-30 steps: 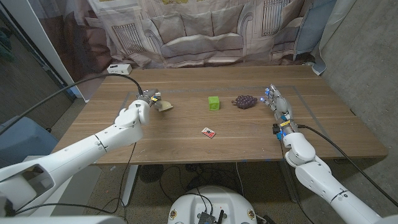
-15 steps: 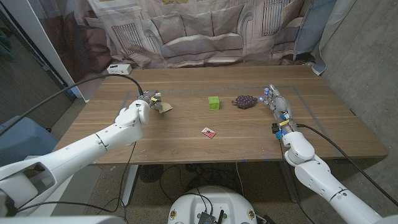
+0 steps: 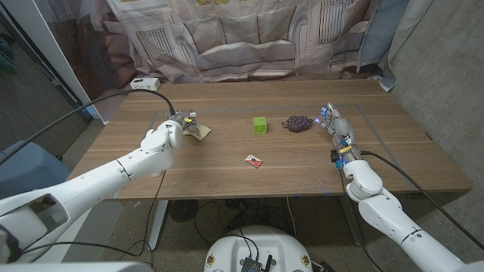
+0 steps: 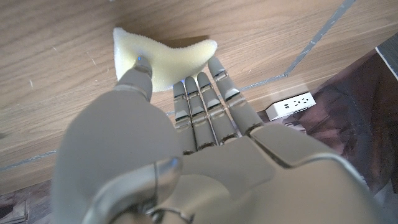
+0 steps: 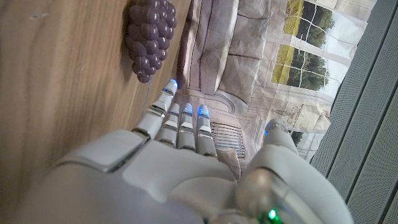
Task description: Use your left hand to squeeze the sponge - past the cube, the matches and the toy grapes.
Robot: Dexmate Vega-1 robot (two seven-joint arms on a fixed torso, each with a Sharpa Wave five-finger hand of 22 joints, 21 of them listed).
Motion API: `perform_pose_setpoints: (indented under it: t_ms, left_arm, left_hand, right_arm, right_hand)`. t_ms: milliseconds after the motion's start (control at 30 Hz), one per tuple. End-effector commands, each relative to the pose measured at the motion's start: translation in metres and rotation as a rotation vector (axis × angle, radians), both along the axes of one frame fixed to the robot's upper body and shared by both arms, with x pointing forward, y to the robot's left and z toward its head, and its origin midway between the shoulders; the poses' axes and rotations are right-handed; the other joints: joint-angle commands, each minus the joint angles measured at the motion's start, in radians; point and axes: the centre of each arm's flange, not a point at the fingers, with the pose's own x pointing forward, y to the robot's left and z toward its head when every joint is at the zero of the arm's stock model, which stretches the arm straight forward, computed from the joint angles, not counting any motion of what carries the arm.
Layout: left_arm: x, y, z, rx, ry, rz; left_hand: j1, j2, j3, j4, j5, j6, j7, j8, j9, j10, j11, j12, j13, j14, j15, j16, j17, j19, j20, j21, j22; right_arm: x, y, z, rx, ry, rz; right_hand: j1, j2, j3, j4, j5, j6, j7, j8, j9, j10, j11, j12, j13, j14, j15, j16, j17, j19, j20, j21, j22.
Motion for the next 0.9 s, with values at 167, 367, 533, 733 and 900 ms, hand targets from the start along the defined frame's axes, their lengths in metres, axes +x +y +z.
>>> perform_pose_setpoints:
  t_ms: [167, 367, 533, 733, 900]
  left_arm:
    - [-0.004, 0.001, 0.009, 0.020, -0.004, 0.003]
    - [-0.008, 0.000, 0.012, 0.044, -0.022, 0.012]
    - [-0.010, 0.002, 0.011, 0.044, -0.038, 0.018]
    - [-0.015, 0.006, 0.009, -0.004, -0.107, 0.003]
    - [-0.018, 0.011, 0.007, -0.058, -0.144, -0.019]
  left_hand:
    - [-0.067, 0.002, -0.020, 0.024, 0.001, -0.031, -0.007, -0.006, -0.004, -0.027, -0.003, -0.003, -0.009, -0.061, 0.009, -0.009, 0.002, -0.051, 0.014, -0.027, 0.002]
    - [-0.102, 0.000, -0.030, 0.027, 0.000, -0.072, -0.022, -0.010, -0.009, -0.093, -0.015, -0.012, -0.020, -0.148, 0.015, -0.016, -0.002, -0.127, 0.031, -0.067, 0.003]
    - [-0.133, -0.006, -0.040, 0.029, -0.004, -0.122, -0.039, -0.014, -0.011, -0.166, -0.012, -0.016, -0.029, -0.232, 0.028, -0.018, -0.002, -0.190, 0.056, -0.100, 0.004]
    - [-0.192, 0.012, -0.051, 0.049, -0.005, -0.230, -0.038, -0.025, -0.014, -0.245, 0.017, -0.013, -0.042, -0.303, 0.042, -0.011, 0.000, -0.246, 0.098, -0.128, 0.006]
    - [-0.243, 0.021, -0.061, 0.066, -0.005, -0.333, -0.023, -0.026, -0.019, -0.294, 0.046, -0.010, -0.058, -0.341, 0.055, -0.008, -0.001, -0.281, 0.095, -0.142, 0.006]
  right_arm:
    - [-0.001, -0.001, -0.001, 0.004, -0.005, 0.000]
    - [-0.001, -0.001, -0.002, 0.004, -0.004, -0.001]
    - [-0.001, 0.000, -0.002, 0.006, -0.003, -0.001]
    - [-0.002, 0.001, -0.003, 0.005, -0.003, -0.002]
    - [-0.002, 0.002, -0.002, 0.003, -0.005, -0.003]
  right_hand:
    - [0.008, -0.004, 0.000, -0.002, -0.001, 0.007, 0.005, 0.000, 0.003, 0.005, -0.001, 0.000, 0.003, 0.001, 0.000, -0.002, 0.005, 0.005, -0.003, -0.002, 0.003]
    - [0.008, -0.004, 0.000, -0.002, -0.001, 0.008, 0.003, 0.000, 0.003, 0.005, -0.003, -0.001, 0.003, 0.001, -0.001, -0.003, 0.005, 0.004, -0.002, -0.003, 0.003]
    - [0.009, -0.004, 0.000, -0.002, -0.001, 0.008, 0.003, 0.000, 0.003, 0.005, -0.003, -0.001, 0.003, 0.001, -0.002, -0.003, 0.005, 0.005, -0.003, -0.003, 0.003]
    - [0.009, -0.004, -0.001, -0.002, -0.001, 0.008, 0.001, -0.001, 0.003, 0.005, -0.005, -0.001, 0.003, 0.001, -0.003, -0.003, 0.005, 0.005, -0.003, -0.003, 0.003]
    - [0.009, -0.004, -0.001, -0.002, -0.002, 0.007, 0.001, -0.001, 0.003, 0.006, -0.006, -0.001, 0.003, 0.001, -0.003, -0.003, 0.006, 0.005, -0.003, -0.003, 0.003]
